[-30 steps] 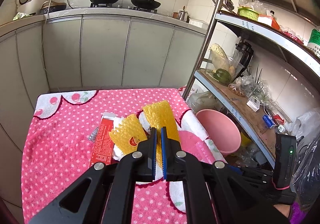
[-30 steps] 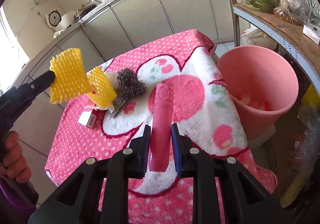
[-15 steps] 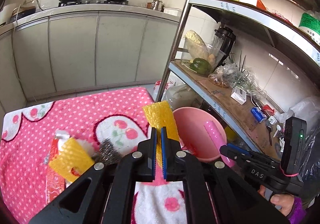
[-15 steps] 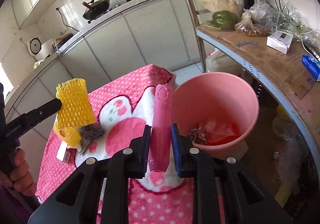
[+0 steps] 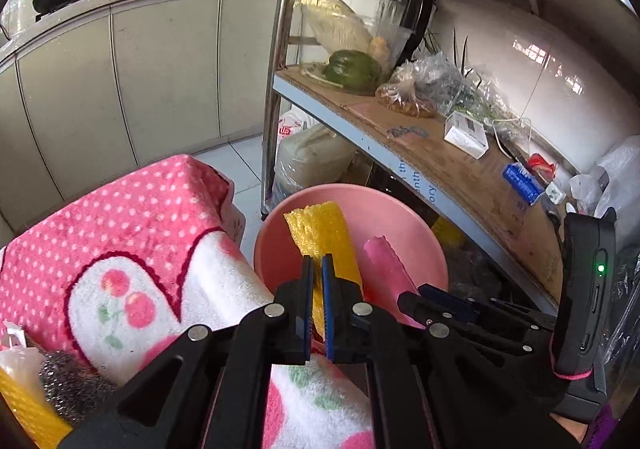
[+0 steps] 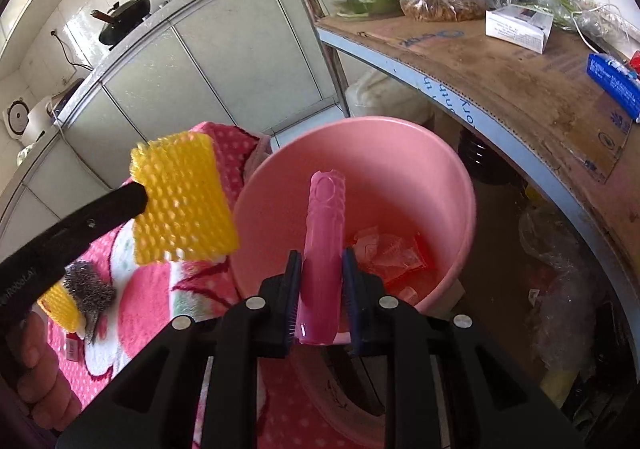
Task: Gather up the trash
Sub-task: 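Carry the yellow net into the pink bucket with the left gripper while the right drops the pink tube in, then move both grippers back over the table toward the remaining trash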
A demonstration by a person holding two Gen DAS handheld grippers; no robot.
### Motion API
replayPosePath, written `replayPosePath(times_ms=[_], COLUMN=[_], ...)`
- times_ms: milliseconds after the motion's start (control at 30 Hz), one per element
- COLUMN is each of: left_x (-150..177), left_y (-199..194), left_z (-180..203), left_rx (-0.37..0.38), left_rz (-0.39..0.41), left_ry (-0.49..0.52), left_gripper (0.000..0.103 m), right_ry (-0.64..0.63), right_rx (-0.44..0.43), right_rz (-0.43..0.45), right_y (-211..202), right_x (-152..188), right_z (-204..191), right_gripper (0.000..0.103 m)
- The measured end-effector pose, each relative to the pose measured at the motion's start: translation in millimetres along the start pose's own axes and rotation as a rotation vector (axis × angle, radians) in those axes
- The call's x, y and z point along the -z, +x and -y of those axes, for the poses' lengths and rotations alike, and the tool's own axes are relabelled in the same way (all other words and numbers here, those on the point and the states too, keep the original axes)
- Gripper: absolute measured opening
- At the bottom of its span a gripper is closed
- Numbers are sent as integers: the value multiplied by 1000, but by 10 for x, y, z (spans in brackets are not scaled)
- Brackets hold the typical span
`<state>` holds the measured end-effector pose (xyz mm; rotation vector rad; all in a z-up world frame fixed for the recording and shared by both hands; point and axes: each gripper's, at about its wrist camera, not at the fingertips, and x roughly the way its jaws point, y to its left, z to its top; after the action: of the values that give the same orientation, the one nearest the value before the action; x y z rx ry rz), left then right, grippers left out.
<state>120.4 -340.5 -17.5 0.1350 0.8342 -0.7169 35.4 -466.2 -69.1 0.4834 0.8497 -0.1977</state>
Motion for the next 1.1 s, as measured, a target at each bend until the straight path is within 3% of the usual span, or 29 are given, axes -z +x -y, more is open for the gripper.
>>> replayPosePath(times_ms=[200, 467, 567, 700, 1100], left_x=[111, 215, 225, 215, 149], left_y=[438, 662, 660, 641, 167], left_z=[-5, -34, -52, -84, -61], left_rx=[20, 27, 25, 42, 62], left_rz=[-107, -163, -157, -171, -87], left_ry=[-16, -33, -44, -76, -104], left_gripper=[4, 5, 8, 22, 27], right_ry=[9, 11, 26, 46, 20], right_rx=[39, 71, 67, 68, 57], right_rz=[-33, -65, -69, -67, -22], right_y=[183, 366, 393, 359, 1], right_x=[7, 31, 43, 47, 111], right_z=[67, 118, 145, 172, 88], right_gripper=[21, 21, 21, 21, 22])
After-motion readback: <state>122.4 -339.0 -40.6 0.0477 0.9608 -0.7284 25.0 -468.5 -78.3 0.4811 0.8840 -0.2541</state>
